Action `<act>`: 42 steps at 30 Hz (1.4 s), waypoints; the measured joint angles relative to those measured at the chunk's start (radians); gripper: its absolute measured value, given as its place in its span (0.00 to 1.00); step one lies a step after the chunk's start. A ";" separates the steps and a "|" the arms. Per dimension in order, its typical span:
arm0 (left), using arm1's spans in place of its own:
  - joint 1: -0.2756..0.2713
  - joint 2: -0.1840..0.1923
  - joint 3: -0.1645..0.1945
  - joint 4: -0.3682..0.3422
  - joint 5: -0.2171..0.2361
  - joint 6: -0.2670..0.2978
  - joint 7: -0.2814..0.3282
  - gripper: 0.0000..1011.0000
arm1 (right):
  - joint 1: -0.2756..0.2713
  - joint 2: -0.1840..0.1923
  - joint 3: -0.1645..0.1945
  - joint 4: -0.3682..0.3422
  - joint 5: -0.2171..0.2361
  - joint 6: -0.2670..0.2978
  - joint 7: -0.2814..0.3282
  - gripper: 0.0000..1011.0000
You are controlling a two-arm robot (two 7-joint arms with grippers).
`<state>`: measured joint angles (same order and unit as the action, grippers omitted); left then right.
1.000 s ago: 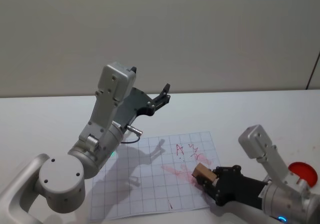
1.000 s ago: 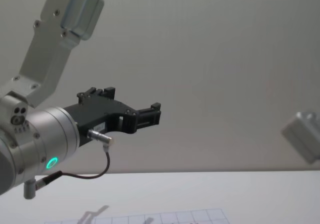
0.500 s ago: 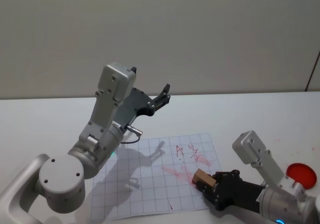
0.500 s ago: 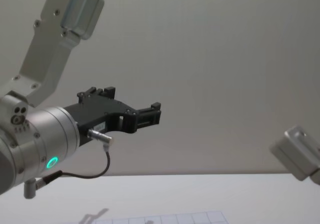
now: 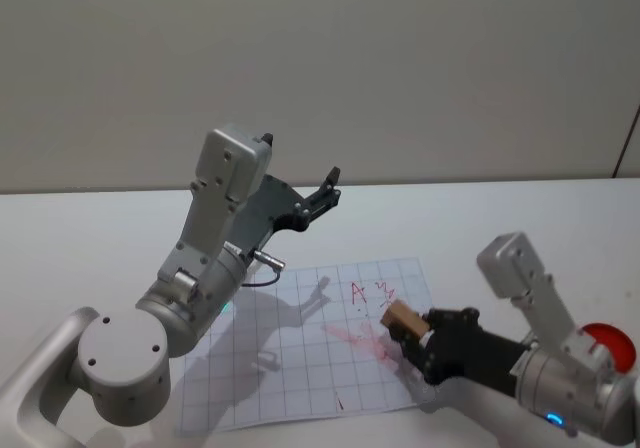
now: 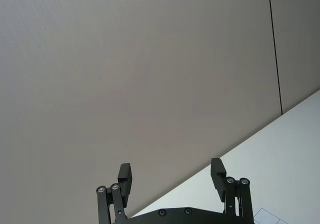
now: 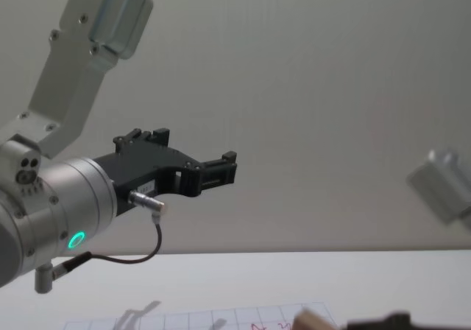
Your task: Use the one hand to pick up the stamp and affix it onto the A4 paper.
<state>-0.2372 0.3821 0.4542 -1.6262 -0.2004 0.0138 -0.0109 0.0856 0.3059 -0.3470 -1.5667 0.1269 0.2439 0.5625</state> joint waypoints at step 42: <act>0.000 0.000 0.000 0.000 0.000 0.000 0.000 0.99 | -0.232 0.232 0.214 -0.196 0.267 -0.035 -0.380 0.22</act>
<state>-0.2371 0.3821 0.4542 -1.6262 -0.2004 0.0138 -0.0109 -0.1466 0.5376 -0.1333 -1.7626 0.3937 0.2085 0.1822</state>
